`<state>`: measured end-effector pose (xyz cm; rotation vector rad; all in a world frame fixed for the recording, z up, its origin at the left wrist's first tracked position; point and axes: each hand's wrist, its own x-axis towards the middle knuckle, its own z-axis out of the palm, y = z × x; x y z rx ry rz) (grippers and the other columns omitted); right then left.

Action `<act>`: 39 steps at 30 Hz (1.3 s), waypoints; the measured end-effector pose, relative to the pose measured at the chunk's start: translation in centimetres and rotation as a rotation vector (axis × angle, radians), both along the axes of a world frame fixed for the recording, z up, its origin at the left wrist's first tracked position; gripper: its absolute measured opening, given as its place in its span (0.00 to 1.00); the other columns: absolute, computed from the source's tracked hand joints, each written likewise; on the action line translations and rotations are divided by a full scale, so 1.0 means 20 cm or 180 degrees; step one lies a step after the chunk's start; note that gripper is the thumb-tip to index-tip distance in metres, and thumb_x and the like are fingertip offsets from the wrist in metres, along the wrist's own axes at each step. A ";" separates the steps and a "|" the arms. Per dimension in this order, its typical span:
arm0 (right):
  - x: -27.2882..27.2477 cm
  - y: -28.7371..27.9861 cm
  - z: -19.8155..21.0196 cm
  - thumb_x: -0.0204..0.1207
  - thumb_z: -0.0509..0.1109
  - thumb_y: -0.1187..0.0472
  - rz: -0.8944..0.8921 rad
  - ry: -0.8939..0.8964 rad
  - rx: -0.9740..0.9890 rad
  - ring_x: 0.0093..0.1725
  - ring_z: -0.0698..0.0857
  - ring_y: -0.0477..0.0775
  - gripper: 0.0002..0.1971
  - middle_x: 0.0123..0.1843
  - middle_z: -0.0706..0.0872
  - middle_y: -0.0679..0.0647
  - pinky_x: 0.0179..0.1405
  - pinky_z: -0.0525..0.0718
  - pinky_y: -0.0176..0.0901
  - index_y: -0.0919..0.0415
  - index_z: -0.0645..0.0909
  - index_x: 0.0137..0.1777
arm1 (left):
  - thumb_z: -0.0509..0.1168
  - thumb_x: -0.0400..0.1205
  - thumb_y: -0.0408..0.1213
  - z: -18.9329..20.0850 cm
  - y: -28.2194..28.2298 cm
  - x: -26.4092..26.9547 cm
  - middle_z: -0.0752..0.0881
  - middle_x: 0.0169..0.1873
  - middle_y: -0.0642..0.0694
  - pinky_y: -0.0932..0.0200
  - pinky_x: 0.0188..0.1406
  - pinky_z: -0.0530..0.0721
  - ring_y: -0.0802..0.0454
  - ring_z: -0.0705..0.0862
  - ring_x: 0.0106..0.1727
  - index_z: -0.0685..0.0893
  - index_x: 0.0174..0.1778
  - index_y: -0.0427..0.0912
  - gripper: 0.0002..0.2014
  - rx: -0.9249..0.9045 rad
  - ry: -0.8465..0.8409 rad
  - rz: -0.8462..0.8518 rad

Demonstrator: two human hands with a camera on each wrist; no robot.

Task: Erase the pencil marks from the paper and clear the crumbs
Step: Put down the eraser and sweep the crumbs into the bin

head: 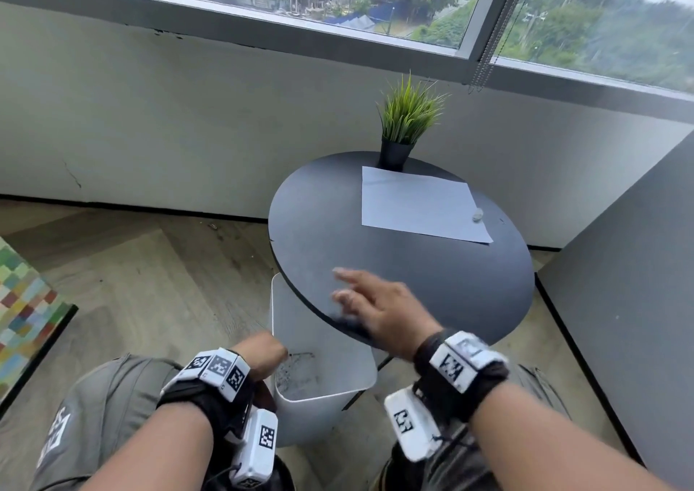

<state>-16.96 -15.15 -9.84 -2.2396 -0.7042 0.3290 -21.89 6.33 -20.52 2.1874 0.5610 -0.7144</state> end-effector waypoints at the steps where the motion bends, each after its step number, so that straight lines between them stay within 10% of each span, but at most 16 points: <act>1: 0.10 -0.08 0.03 0.82 0.65 0.48 -0.0354 -0.0089 -0.0143 0.66 0.83 0.46 0.22 0.66 0.87 0.47 0.72 0.76 0.44 0.46 0.74 0.76 | 0.60 0.86 0.34 -0.01 0.00 0.00 0.85 0.63 0.31 0.51 0.58 0.83 0.39 0.85 0.56 0.82 0.67 0.28 0.17 0.0008 0.0005 0.0056; 5: 0.48 -0.46 0.10 0.83 0.63 0.46 -0.0955 0.0076 -0.1832 0.83 0.64 0.56 0.33 0.84 0.64 0.58 0.80 0.60 0.47 0.59 0.60 0.84 | 0.61 0.86 0.34 -0.03 -0.01 0.02 0.86 0.63 0.31 0.51 0.59 0.83 0.37 0.85 0.60 0.83 0.66 0.29 0.16 -0.0023 -0.0002 0.0043; 9: 0.58 -0.53 0.02 0.78 0.53 0.29 -0.1138 0.0425 -0.2649 0.80 0.65 0.67 0.40 0.80 0.65 0.64 0.78 0.63 0.57 0.61 0.67 0.77 | 0.62 0.84 0.34 -0.08 0.00 0.06 0.86 0.62 0.34 0.48 0.63 0.83 0.37 0.85 0.63 0.82 0.67 0.32 0.17 -0.0093 -0.0051 0.0045; 14: 0.17 -0.10 -0.02 0.73 0.48 0.22 0.0040 0.0193 -0.2576 0.86 0.39 0.59 0.50 0.88 0.37 0.55 0.82 0.48 0.67 0.53 0.43 0.86 | 0.62 0.77 0.41 -0.17 0.01 0.09 0.87 0.59 0.40 0.48 0.61 0.85 0.42 0.86 0.58 0.83 0.63 0.41 0.18 -0.0061 -0.0082 -0.0180; 19: 0.17 0.08 0.15 0.80 0.62 0.36 0.1312 0.0068 -0.1265 0.82 0.62 0.43 0.36 0.85 0.64 0.44 0.81 0.61 0.41 0.46 0.57 0.85 | 0.59 0.68 0.54 -0.71 0.13 0.17 0.87 0.60 0.52 0.50 0.58 0.86 0.52 0.86 0.57 0.77 0.63 0.61 0.25 -0.0042 -0.0078 -0.0270; 25: 0.78 0.10 0.21 0.82 0.62 0.40 0.0435 -0.0323 -0.1892 0.84 0.60 0.51 0.36 0.86 0.61 0.52 0.82 0.57 0.43 0.53 0.55 0.86 | 0.59 0.85 0.43 -0.11 -0.03 0.06 0.85 0.62 0.42 0.47 0.65 0.82 0.42 0.84 0.64 0.68 0.76 0.41 0.24 0.0018 -0.0134 -0.0200; 39: 1.15 0.22 0.00 0.76 0.53 0.27 0.0759 -0.0571 -0.2771 0.86 0.49 0.60 0.38 0.87 0.53 0.41 0.82 0.57 0.62 0.45 0.62 0.82 | 0.54 0.89 0.44 -0.20 -0.05 0.08 0.82 0.70 0.41 0.55 0.63 0.79 0.43 0.82 0.69 0.54 0.85 0.41 0.29 0.0275 0.0092 -0.0588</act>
